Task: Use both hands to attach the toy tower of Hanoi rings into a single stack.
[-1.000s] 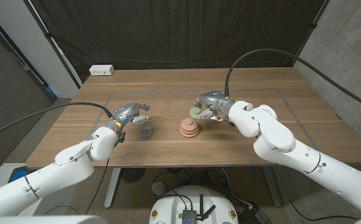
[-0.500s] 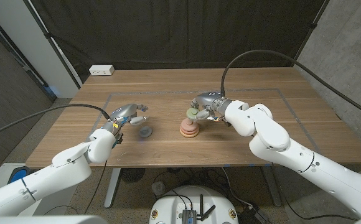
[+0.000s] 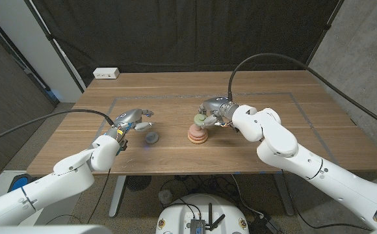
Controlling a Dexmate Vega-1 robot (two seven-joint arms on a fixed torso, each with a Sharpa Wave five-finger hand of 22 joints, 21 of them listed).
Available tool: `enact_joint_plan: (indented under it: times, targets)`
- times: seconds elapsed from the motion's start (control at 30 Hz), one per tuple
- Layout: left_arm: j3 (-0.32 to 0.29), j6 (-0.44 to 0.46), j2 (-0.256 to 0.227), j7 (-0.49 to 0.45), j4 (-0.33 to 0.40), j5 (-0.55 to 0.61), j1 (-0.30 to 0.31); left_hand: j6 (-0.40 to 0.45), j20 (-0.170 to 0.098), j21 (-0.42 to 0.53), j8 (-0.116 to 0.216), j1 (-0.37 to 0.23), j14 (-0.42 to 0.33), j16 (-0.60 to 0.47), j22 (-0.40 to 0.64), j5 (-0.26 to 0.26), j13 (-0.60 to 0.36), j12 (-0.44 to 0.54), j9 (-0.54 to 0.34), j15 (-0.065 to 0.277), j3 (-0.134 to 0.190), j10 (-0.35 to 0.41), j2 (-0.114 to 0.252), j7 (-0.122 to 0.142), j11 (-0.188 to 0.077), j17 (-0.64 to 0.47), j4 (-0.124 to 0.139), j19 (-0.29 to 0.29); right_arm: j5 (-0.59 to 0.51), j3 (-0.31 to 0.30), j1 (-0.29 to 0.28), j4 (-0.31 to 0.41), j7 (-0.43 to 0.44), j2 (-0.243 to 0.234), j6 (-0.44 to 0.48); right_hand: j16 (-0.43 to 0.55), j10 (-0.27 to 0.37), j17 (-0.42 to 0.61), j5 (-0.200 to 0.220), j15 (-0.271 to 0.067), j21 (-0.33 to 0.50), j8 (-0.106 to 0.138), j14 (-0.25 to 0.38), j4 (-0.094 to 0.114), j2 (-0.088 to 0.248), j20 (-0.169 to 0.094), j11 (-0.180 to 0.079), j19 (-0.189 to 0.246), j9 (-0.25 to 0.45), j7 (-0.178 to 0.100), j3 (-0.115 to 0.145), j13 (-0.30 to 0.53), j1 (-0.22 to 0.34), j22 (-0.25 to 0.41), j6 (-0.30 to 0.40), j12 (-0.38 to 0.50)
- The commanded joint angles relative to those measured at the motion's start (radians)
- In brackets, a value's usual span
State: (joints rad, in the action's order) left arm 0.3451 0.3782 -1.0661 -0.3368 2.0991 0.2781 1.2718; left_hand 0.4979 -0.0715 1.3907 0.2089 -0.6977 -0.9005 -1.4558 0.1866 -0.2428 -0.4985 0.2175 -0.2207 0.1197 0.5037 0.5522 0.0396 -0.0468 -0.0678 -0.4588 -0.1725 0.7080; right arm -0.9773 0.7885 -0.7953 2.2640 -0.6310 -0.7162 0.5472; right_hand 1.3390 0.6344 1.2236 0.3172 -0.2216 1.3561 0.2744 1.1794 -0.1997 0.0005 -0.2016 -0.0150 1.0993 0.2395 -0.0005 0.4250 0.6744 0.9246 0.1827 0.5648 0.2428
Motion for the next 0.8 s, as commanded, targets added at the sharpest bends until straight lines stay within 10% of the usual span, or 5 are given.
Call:
enact_joint_plan:
  times: [0.03, 0.8]
  targets:
    - [0.008, -0.005, 0.007, 0.007, -0.007, 0.004, -0.01, 0.008, -0.09, 0.007, -0.004, 0.0, -0.011, -0.006, 0.002, -0.005, -0.002, 0.001, -0.003, 0.097, 0.009, 0.01, -0.004, 0.001, -0.005, 0.001, 0.002, 0.01, -0.004, 0.007, 0.012, -0.032, -0.012, 0.023, -0.005, 0.007, 0.124, 0.002, 0.008, 0.002, -0.004, 0.006, 0.0, 0.038, 0.042, -0.021, -0.113, 0.011, 0.005, -0.066, 0.05, 0.006, 0.041, 0.002, 0.081, -0.001]
    - [0.008, -0.026, 0.021, 0.019, -0.023, -0.018, -0.034, 0.009, -0.088, 0.01, -0.004, 0.001, -0.011, -0.006, 0.001, -0.005, -0.002, 0.0, -0.004, 0.097, 0.014, 0.011, -0.001, 0.0, -0.004, 0.003, 0.003, 0.008, 0.018, 0.041, 0.056, -0.077, -0.002, 0.042, -0.052, 0.014, 0.126, 0.001, 0.007, 0.002, -0.007, 0.002, -0.003, 0.038, 0.044, -0.021, -0.115, 0.013, 0.006, -0.068, 0.055, 0.01, 0.04, 0.004, 0.083, -0.007]
